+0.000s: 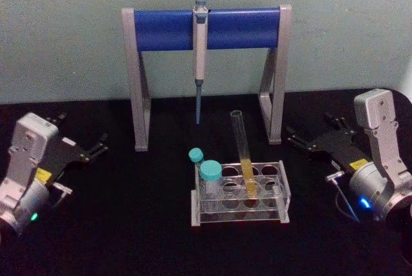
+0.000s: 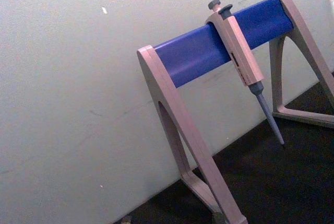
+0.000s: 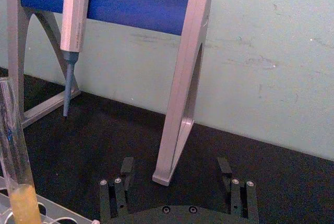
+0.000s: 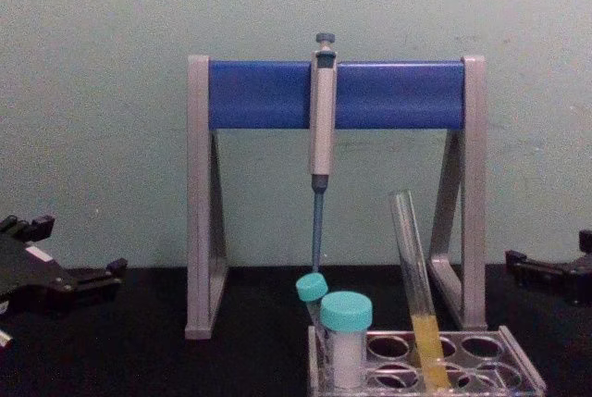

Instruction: Pick up the test tube from the test tube rack, shake it, then place it back into the test tube rack.

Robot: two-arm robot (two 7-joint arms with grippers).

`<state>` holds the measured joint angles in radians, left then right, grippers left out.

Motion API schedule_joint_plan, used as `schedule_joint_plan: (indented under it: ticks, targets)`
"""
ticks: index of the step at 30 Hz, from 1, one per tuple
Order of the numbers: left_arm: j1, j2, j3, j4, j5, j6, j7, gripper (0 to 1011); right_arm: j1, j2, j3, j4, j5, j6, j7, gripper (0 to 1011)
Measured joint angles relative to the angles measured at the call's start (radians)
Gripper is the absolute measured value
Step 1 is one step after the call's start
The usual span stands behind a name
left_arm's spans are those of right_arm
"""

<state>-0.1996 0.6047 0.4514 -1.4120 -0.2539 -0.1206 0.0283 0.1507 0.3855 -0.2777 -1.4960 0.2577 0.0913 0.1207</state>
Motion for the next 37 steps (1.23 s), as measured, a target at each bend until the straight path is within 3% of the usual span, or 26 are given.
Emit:
schedule_joint_plan:
  ticks: [37]
  targets:
    - [0.0, 0.0, 0.0, 0.0, 0.0, 0.0, 0.0, 1001, 0.0, 0.0, 0.0, 0.0, 0.0, 0.0, 0.0, 1000]
